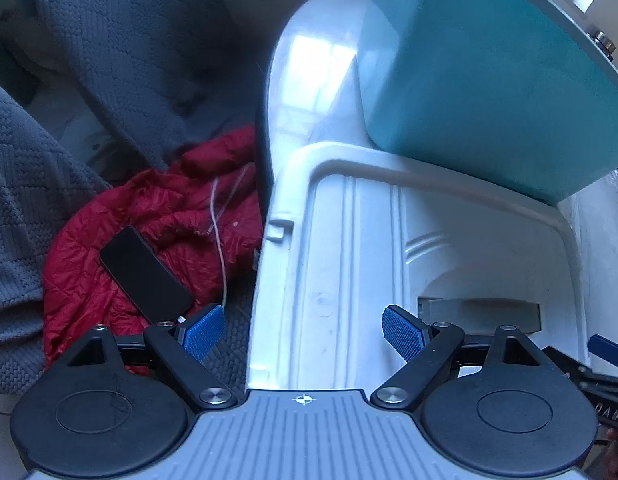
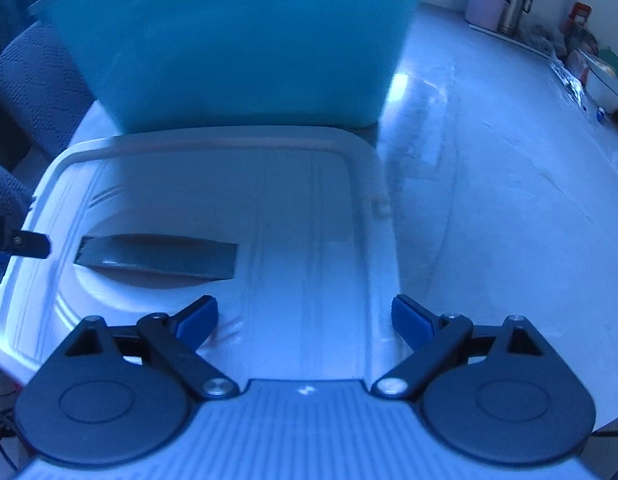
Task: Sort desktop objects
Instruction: 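Grip one rim of the white lid with the left gripper while the right grips the opposite rim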
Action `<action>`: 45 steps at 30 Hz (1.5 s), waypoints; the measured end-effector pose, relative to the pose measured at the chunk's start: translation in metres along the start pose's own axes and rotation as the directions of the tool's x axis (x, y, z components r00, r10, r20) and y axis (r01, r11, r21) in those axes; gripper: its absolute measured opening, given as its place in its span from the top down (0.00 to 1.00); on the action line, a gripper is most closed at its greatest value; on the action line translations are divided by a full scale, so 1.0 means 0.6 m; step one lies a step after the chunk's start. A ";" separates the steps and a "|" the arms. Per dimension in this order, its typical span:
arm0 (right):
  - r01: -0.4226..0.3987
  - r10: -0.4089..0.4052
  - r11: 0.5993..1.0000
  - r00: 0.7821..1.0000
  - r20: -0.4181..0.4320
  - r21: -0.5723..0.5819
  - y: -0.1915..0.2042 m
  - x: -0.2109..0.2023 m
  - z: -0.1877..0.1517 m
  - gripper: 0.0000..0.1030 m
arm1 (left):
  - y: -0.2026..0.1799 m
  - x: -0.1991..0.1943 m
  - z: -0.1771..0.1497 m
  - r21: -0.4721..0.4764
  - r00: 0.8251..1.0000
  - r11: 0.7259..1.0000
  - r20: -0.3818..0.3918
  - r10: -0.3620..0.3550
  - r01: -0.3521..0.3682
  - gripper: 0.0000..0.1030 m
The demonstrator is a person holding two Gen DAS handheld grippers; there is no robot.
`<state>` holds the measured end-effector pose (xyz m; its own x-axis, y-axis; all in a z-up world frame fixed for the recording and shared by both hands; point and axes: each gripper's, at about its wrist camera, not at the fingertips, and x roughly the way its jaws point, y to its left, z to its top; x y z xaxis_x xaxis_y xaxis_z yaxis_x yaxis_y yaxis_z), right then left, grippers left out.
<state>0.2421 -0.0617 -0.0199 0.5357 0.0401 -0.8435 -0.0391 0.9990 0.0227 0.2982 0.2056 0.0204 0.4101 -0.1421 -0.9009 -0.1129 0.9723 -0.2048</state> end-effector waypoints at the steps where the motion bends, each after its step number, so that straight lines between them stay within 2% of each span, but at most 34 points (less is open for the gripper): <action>1: -0.005 0.005 1.000 1.000 -0.001 -0.003 0.006 -0.002 0.000 0.08 | 0.006 0.004 0.003 -0.007 1.000 1.000 -0.013 -0.015 0.015 0.15; 8: -0.014 0.014 1.000 1.000 -0.011 -0.027 0.034 -0.004 -0.002 0.08 | 0.042 0.024 0.018 -0.050 0.991 0.993 -0.072 -0.111 0.108 0.14; 13: -0.013 0.012 0.998 1.000 -0.017 -0.059 0.054 -0.003 -0.006 0.08 | 0.051 0.026 0.036 -0.033 0.989 0.993 -0.094 -0.117 0.115 0.13; 19: -0.009 0.007 0.997 1.000 -0.020 -0.078 0.065 0.004 -0.003 0.08 | 0.064 0.032 0.052 -0.007 0.978 0.989 -0.144 -0.150 0.151 0.05; 22: -0.018 0.016 0.996 1.000 -0.021 -0.088 0.073 0.004 -0.002 0.08 | 0.068 0.045 0.057 0.012 0.974 0.989 -0.177 -0.145 0.149 0.00; 29: -0.056 0.054 0.994 0.998 -0.021 -0.095 0.080 0.002 0.005 0.09 | 0.095 0.054 0.051 -0.045 0.964 0.975 -0.146 -0.221 0.217 0.00; 32: -0.058 0.057 0.997 0.998 -0.013 -0.041 0.065 -0.004 0.017 0.08 | 0.111 0.056 0.041 -0.058 0.956 0.965 -0.135 -0.260 0.254 0.00; 36: -0.070 0.074 0.994 0.996 -0.041 0.085 0.023 0.002 0.038 0.08 | 0.132 0.058 0.033 -0.107 0.942 0.948 -0.125 -0.312 0.300 0.00; 39: -0.128 0.141 0.978 0.988 -0.066 0.167 0.002 0.014 0.044 0.08 | 0.129 0.055 0.034 -0.089 0.941 0.948 -0.120 -0.315 0.306 0.00; 41: -0.123 0.140 0.974 0.987 -0.075 0.188 0.000 0.023 0.045 0.08 | 0.129 0.059 0.035 -0.076 0.940 0.946 -0.116 -0.321 0.314 0.00; 45: -0.143 0.165 0.965 0.983 -0.085 0.220 0.003 0.030 0.045 0.08 | 0.154 0.082 0.033 -0.113 0.918 0.923 -0.108 -0.381 0.369 0.00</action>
<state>0.2744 -0.0584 -0.0202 0.4478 0.2022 -0.8710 0.0712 0.9629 0.2601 0.3257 0.2923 -0.0352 0.3220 -0.5205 -0.7908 -0.0550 0.8236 -0.5645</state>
